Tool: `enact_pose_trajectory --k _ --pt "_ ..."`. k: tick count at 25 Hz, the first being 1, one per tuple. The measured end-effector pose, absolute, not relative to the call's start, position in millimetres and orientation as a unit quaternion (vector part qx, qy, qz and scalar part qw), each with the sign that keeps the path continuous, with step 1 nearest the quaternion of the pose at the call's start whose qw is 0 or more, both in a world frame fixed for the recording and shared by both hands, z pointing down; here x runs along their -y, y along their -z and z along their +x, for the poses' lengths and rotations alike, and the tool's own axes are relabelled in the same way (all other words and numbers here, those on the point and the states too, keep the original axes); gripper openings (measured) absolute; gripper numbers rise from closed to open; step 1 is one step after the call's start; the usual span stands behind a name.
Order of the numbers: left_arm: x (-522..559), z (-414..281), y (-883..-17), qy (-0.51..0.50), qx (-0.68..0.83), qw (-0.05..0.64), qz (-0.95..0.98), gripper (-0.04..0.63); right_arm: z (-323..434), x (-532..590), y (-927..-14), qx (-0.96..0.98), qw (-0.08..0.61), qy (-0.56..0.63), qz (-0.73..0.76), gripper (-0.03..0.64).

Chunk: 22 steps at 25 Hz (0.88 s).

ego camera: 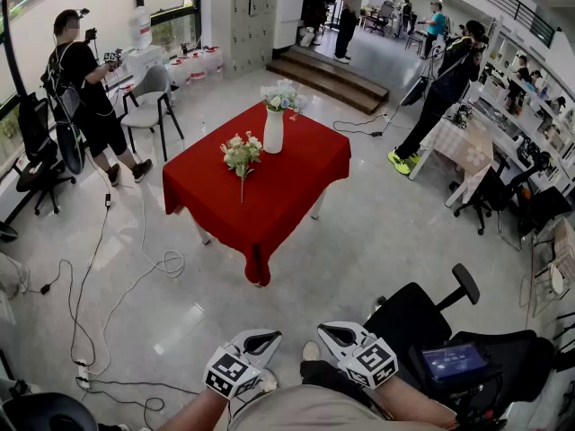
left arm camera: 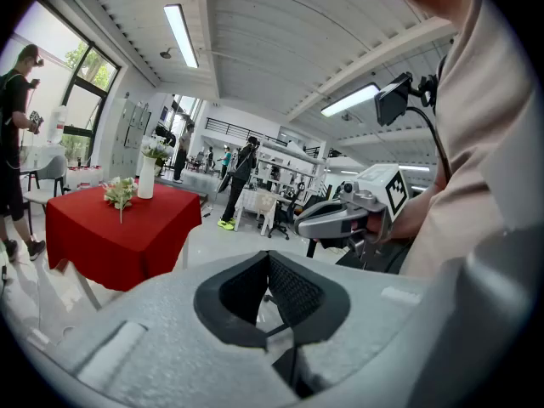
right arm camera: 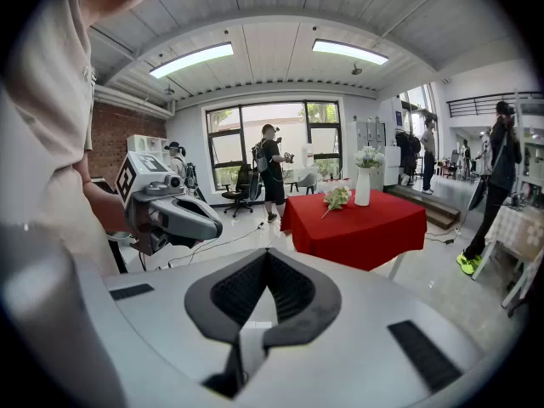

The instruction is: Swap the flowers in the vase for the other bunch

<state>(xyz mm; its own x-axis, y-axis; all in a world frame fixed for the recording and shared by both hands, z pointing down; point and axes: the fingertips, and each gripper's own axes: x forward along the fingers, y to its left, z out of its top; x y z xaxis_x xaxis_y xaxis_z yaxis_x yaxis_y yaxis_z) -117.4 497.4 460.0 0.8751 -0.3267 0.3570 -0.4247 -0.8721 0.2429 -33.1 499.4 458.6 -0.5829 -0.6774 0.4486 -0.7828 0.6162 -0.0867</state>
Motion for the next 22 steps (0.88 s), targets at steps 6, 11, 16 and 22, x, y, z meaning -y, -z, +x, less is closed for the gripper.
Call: enact_pose_trajectory --k 6,11,16,22 --pt "-460 -99 -457 -0.146 0.193 0.144 0.96 0.008 -23 -454 -455 0.884 0.183 -0.121 0.413 0.012" --pt "-422 -91 -456 -0.159 0.223 0.154 0.949 0.008 -15 -403 -457 0.897 0.169 -0.118 0.391 0.012" --pt "-382 -56 -446 -0.166 0.24 0.15 0.945 0.008 16 -352 -448 0.91 0.149 -0.109 0.372 0.017" --pt "-320 -10 -431 -0.147 0.279 0.143 0.938 0.008 61 -295 -445 0.92 0.14 -0.102 0.352 0.13"
